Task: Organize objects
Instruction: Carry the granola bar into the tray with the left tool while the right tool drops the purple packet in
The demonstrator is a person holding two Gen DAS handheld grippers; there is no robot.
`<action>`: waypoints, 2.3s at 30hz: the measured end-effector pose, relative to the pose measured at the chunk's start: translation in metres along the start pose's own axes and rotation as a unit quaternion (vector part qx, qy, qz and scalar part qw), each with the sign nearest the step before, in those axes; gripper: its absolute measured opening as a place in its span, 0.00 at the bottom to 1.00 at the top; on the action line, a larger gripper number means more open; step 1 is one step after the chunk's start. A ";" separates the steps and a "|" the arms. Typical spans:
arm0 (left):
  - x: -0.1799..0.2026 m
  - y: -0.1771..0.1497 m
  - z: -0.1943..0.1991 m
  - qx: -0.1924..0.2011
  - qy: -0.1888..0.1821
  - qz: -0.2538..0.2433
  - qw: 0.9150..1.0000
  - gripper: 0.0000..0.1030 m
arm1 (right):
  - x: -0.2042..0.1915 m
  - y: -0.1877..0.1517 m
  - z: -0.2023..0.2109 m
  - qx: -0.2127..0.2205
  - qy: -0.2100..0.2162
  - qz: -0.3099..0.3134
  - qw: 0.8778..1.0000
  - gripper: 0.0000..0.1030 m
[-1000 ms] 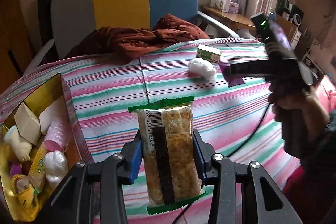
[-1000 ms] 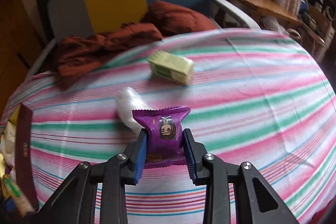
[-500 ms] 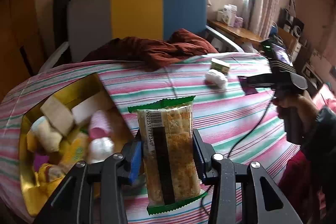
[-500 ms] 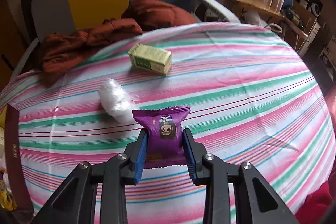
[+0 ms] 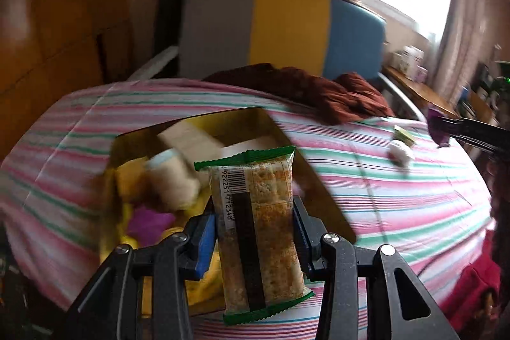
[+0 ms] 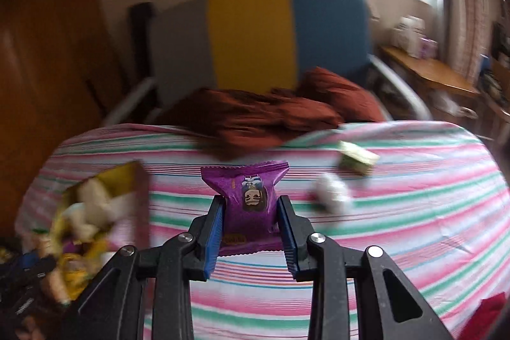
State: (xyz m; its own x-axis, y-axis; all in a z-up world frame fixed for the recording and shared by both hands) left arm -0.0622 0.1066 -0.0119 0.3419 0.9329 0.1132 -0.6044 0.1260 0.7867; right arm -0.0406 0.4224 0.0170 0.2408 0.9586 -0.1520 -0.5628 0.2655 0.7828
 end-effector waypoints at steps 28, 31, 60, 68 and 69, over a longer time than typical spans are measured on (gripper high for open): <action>-0.092 -0.002 -0.012 -0.006 0.080 0.069 0.994 0.42 | -0.205 -0.069 -0.042 -0.078 0.150 0.123 0.978 0.32; -0.098 -0.003 -0.021 -0.022 0.076 0.080 0.994 0.42 | -0.207 -0.066 -0.045 -0.078 0.147 0.126 0.978 0.32; -0.082 0.000 -0.012 -0.002 0.091 0.055 0.994 0.56 | -0.209 -0.055 -0.069 -0.086 0.133 0.112 0.981 0.32; -0.079 0.002 -0.004 0.007 0.092 0.054 0.994 0.56 | -0.211 -0.055 -0.075 -0.088 0.130 0.106 0.982 0.34; -0.078 0.002 -0.004 0.008 0.092 0.053 0.994 0.56 | -0.212 -0.055 -0.075 -0.087 0.130 0.105 0.982 0.34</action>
State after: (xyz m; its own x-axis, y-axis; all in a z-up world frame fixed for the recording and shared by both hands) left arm -0.0927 0.0354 -0.0214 0.1382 0.9868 0.0843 -0.6176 0.0193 0.7863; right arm -0.1198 0.2126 -0.0391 -0.0924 0.9821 -0.1643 -0.7111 0.0504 0.7013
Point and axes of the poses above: each gripper's, at about its wrist camera, not at the fingertips, and z roughly against the way its jaws point, x to its right, y to its top, the point moved 1 cm from there along -z, roughly the way its jaws point, and after that the axes turned 6 degrees about x, right-handed, at the moved point
